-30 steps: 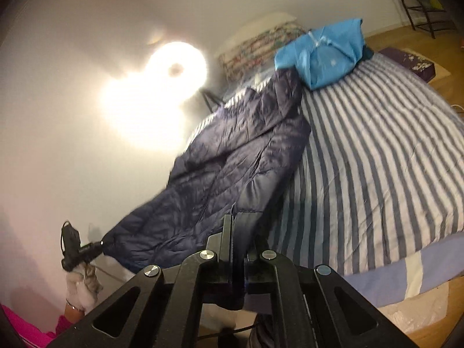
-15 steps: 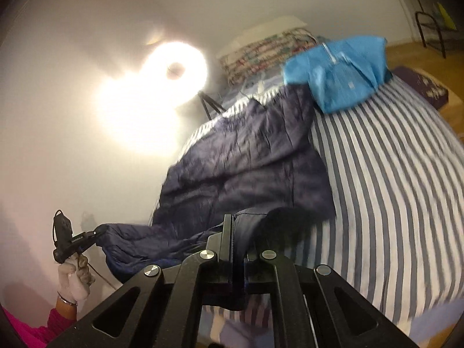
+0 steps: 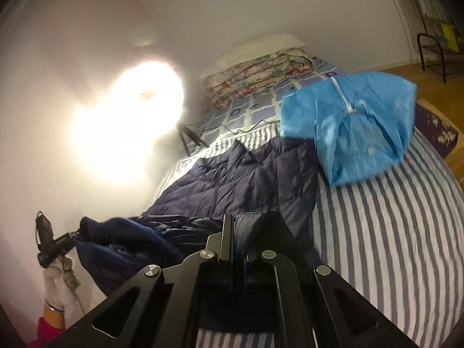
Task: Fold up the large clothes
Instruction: 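Lift the hem with both tools and fold it toward the collar, then lower the folded hem onto the jacket and open both tools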
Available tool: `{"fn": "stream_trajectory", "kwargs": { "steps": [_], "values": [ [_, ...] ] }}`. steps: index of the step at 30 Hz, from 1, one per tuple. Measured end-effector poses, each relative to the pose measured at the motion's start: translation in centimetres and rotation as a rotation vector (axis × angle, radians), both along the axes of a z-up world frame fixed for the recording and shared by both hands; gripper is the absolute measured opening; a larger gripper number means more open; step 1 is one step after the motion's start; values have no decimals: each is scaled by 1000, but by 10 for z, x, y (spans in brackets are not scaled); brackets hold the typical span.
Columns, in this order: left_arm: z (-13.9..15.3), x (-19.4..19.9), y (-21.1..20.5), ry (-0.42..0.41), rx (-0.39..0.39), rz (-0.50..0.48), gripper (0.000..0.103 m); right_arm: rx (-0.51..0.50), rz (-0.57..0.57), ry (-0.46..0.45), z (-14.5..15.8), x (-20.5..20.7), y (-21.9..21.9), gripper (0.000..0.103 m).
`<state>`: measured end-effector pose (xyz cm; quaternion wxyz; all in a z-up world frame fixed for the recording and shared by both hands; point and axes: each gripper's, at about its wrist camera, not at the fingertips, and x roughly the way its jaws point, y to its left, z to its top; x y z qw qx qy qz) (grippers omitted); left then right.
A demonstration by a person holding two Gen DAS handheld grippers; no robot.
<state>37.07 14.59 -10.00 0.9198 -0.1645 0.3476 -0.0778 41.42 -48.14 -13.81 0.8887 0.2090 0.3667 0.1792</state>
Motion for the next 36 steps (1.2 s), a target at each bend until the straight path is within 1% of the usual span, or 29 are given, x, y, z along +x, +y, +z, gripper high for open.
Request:
{"fn": "stream_trajectory", "kwargs": {
  "steps": [4, 6, 9, 13, 16, 18, 21, 26, 28, 30, 31, 33, 34, 36],
  "values": [
    [-10, 55, 1, 16, -9, 33, 4, -34, -18, 4, 0, 58, 7, 1],
    [-18, 81, 1, 31, 14, 50, 4, -43, -32, 13, -3, 88, 10, 1],
    [-32, 112, 0, 54, 32, 64, 4, -59, -51, 33, -12, 131, 19, 1],
    [-58, 157, 1, 103, 47, 82, 4, -123, -58, 58, -33, 179, 36, 1],
    [-79, 186, 0, 133, 59, 93, 4, -166, -65, 83, -50, 201, 43, 1],
    [-87, 197, -4, 142, 72, 91, 4, -189, -72, 95, -60, 213, 45, 1],
    [-99, 218, -13, 158, 121, 80, 4, -205, -93, 119, -74, 228, 41, 1],
    [-110, 244, -27, 174, 175, 77, 5, -261, -109, 150, -93, 244, 40, 1],
    [-115, 252, -31, 183, 181, 84, 6, -289, -105, 158, -96, 251, 42, 1],
    [-118, 258, -32, 207, 174, 87, 16, -303, -91, 172, -99, 257, 43, 3],
    [-118, 259, -31, 215, 161, 87, 22, -305, -86, 177, -100, 259, 44, 6],
    [-116, 262, -27, 221, 124, 81, 30, -281, -64, 183, -99, 260, 43, 19],
    [-114, 262, -23, 227, 95, 78, 36, -270, -53, 177, -96, 259, 42, 21],
    [-107, 261, -14, 226, 30, 76, 36, -268, -44, 159, -91, 255, 40, 27]
  ]
}}
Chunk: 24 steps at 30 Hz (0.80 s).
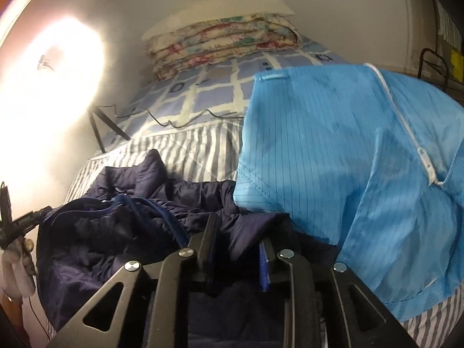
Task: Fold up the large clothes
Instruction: 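Lower the folded hem onto the jacket and open both tools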
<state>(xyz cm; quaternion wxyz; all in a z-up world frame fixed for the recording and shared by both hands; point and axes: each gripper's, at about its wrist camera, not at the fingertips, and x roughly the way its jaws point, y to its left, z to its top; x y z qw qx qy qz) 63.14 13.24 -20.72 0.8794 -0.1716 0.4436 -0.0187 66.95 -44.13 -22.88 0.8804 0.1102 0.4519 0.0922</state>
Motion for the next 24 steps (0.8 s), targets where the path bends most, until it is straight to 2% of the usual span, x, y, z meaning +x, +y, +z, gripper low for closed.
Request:
{"fn": "stream_trajectory", "kwargs": {
  "steps": [2, 3, 5, 6, 8, 11, 14, 16, 19, 22, 24],
  "values": [
    [8, -3, 5, -13, -3, -1, 36, 18, -2, 1, 3, -3, -4, 34],
    [13, -4, 6, -19, 6, -5, 37, 29, -10, -3, 5, -5, -7, 44],
    [20, -7, 11, -34, 11, -13, 39, 40, -31, -27, 11, -11, -16, 55],
    [24, -8, 14, -45, 13, -13, 41, 33, -49, -40, 15, -14, -20, 56],
    [34, -12, 22, -81, 38, 16, 62, -3, -91, -69, 23, -22, -26, 57],
    [44, -19, 34, -138, 25, 34, 62, -45, -84, -128, 32, -39, -20, 56],
    [42, -31, 26, -169, -10, -39, 62, -106, 64, -181, 32, -55, 15, 53],
    [32, -40, 5, -168, 46, -110, 62, -191, 169, -191, 23, -60, 46, 51],
    [5, -43, -29, -133, 168, -191, 62, -288, 241, -199, 5, -58, 82, 50],
    [-26, -33, -44, -92, 272, -172, 60, -293, 224, -173, -12, -42, 95, 50],
    [-47, -18, -42, -48, 352, -101, 58, -312, 198, -165, -20, -36, 96, 50]
  ]
}}
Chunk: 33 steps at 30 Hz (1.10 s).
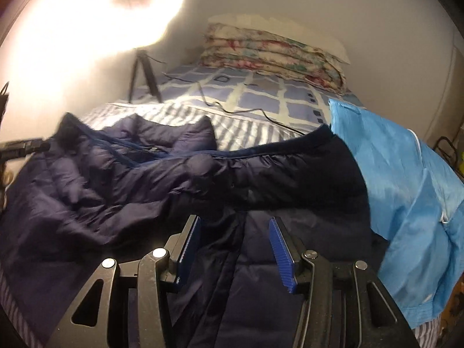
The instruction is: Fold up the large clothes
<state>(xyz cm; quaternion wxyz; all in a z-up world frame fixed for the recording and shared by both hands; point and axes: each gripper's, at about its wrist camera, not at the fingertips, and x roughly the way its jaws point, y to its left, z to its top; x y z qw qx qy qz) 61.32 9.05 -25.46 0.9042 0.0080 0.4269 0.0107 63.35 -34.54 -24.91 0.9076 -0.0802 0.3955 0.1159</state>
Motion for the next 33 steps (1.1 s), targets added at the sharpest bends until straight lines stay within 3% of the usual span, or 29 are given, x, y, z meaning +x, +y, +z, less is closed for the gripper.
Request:
{"fn": "stream_trajectory", "kwargs": {
  "steps": [2, 6, 9, 13, 15, 18, 22, 24, 26, 28, 33],
  "values": [
    [-16, 13, 7, 15, 58, 73, 57, -20, -31, 8, -8, 12, -2, 50],
    [-37, 28, 27, 32, 41, 177, 58, -76, -90, 28, -21, 31, -9, 47],
    [-36, 32, 21, 41, 77, 165, 58, -95, -113, 104, -36, 45, -12, 44],
    [-6, 14, 11, -10, 123, 113, 58, -110, -109, 98, -28, 37, -10, 45],
    [13, 0, 5, -62, 86, 69, 58, -68, -95, 79, -13, 23, -17, 47],
    [47, -40, -14, -125, -47, -35, 58, 52, -75, 44, 13, -13, -38, 54],
    [53, -78, -61, -106, -101, -201, 58, 198, -88, 48, 27, -82, -74, 59],
    [46, -84, -89, -94, -78, -257, 58, 239, -122, 52, 25, -110, -88, 69],
    [37, -83, -110, -89, -29, -273, 57, 277, -179, 68, 19, -138, -103, 73],
    [25, -76, -126, -54, -39, -284, 57, 304, -259, 94, 7, -160, -120, 74],
    [-24, -62, -151, -5, 109, -275, 57, 424, -420, 191, -30, -178, -148, 80]
  ]
}}
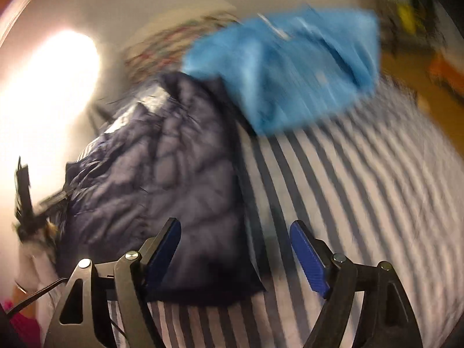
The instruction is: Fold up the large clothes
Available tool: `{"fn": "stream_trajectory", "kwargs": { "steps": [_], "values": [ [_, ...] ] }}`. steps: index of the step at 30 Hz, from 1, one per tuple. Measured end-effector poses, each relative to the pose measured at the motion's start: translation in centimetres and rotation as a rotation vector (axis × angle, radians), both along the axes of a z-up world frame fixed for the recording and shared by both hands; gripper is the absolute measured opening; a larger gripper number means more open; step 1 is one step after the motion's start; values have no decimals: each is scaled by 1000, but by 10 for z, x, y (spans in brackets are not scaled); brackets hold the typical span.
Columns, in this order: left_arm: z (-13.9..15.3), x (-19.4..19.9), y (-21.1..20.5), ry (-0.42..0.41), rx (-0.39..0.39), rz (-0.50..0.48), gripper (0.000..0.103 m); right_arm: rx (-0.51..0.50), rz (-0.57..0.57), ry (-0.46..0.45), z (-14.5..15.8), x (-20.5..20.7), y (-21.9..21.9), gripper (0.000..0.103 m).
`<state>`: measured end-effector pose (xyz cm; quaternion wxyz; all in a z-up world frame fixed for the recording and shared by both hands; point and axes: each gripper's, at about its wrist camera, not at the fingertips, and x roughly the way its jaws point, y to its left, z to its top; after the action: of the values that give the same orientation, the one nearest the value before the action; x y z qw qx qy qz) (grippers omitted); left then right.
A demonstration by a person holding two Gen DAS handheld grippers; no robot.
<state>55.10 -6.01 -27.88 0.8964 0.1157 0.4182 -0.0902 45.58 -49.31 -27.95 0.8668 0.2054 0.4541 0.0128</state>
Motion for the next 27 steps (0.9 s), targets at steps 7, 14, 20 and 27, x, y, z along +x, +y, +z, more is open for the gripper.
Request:
{"fn": "stream_trajectory", "kwargs": {
  "steps": [7, 14, 20, 27],
  "values": [
    [1, -8, -3, -26, 56, 1, 57, 183, -41, -9, -32, 9, 2, 92],
    [33, -80, 1, -92, -41, -53, 56, 321, -35, -23, -33, 27, 13, 63],
    [-2, -84, -7, -32, -50, -37, 56, 200, -6, -59, -7, 25, 26, 15],
    [8, -88, 9, 18, -118, 8, 56, -20, 119, -197, 70, 20, 74, 11]
  ]
}}
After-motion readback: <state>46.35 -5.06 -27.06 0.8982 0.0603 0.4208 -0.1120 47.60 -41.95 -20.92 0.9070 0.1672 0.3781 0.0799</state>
